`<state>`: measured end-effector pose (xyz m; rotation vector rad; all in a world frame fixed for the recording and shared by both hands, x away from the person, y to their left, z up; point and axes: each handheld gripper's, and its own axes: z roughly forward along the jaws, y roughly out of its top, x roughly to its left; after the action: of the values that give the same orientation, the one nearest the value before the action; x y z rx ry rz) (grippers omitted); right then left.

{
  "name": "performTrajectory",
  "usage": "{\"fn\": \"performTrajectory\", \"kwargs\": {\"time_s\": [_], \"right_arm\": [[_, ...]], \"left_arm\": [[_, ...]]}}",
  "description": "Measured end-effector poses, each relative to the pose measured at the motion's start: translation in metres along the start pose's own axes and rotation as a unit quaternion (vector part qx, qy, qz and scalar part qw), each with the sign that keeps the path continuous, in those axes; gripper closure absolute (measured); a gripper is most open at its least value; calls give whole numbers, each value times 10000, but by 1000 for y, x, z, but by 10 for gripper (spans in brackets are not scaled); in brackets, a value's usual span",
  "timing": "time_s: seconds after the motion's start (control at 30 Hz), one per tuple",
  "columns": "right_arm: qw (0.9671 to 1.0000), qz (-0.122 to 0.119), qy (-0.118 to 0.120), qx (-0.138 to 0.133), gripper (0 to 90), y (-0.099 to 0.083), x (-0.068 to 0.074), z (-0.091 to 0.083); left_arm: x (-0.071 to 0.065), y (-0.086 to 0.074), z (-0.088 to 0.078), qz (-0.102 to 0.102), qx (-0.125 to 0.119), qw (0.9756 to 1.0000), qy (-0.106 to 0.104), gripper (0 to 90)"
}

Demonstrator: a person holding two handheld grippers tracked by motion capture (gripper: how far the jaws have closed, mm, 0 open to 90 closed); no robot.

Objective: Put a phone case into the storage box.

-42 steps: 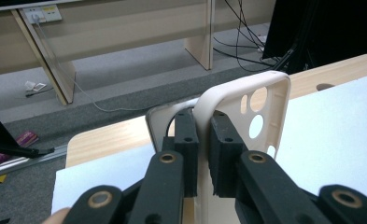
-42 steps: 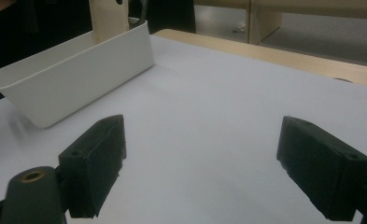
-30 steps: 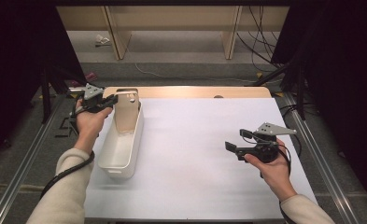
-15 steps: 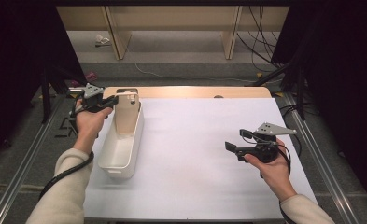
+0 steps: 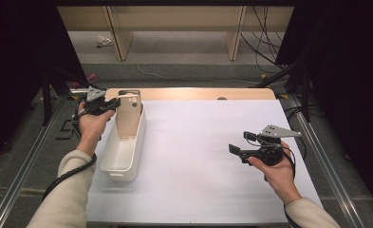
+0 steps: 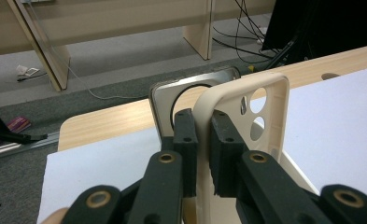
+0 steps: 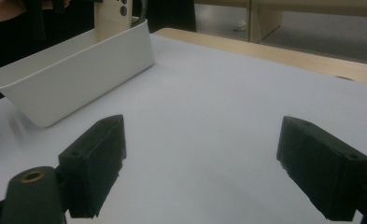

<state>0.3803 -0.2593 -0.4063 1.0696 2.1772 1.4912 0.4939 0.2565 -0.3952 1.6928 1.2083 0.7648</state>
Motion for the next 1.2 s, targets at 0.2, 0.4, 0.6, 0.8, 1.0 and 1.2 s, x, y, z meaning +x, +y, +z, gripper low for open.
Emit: {"fn": "performTrajectory", "kwargs": {"time_s": [0.2,0.4,0.6,0.8,1.0,1.2], "right_arm": [[10000,10,12,0,165,0,0,0],[10000,30,24,0,165,0,0,0],[10000,30,29,2,165,0,0,0],[10000,37,31,-2,165,0,0,0],[10000,40,33,-4,165,0,-1,0],[10000,40,37,3,165,0,-1,0]], "left_arm": [[3,-1,3,-52,3,10000,55,815],[6,-1,7,-68,57,9999,102,808],[7,-1,11,-36,98,9998,169,799],[8,-1,13,57,133,9997,185,789],[10,-2,17,121,195,9994,249,774],[9,-1,22,212,242,9991,279,764]]}}
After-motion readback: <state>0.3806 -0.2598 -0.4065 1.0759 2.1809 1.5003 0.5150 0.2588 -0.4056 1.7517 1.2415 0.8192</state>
